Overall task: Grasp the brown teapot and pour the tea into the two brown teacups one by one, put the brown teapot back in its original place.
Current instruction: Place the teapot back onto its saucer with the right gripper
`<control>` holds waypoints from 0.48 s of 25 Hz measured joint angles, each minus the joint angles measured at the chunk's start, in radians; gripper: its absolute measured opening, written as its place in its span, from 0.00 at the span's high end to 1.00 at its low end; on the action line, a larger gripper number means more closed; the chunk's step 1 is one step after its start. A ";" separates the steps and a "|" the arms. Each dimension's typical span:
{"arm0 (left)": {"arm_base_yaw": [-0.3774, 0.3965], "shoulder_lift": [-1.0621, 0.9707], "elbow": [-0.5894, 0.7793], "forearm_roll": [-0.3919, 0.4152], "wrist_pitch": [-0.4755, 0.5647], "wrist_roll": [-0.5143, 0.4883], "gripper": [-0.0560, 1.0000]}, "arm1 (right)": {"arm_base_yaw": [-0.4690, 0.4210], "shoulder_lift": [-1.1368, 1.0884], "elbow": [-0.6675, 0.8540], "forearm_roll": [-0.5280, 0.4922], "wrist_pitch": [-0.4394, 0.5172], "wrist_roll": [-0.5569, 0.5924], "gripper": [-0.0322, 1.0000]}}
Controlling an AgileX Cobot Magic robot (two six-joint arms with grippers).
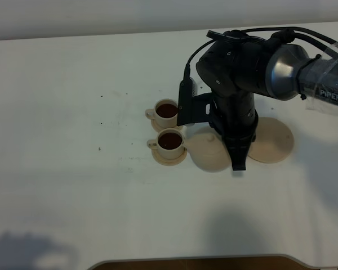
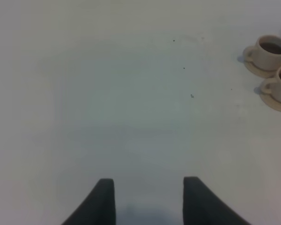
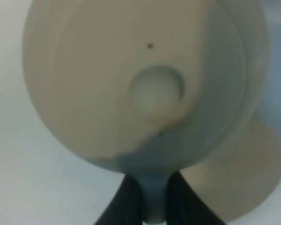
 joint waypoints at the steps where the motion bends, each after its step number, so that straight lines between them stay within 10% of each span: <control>1: 0.000 0.001 0.000 0.000 0.000 0.000 0.60 | 0.000 -0.005 0.000 0.001 -0.002 -0.003 0.87; 12: 0.000 0.000 0.000 0.000 0.000 0.000 0.60 | -0.176 -0.113 0.009 0.084 0.021 -0.006 0.87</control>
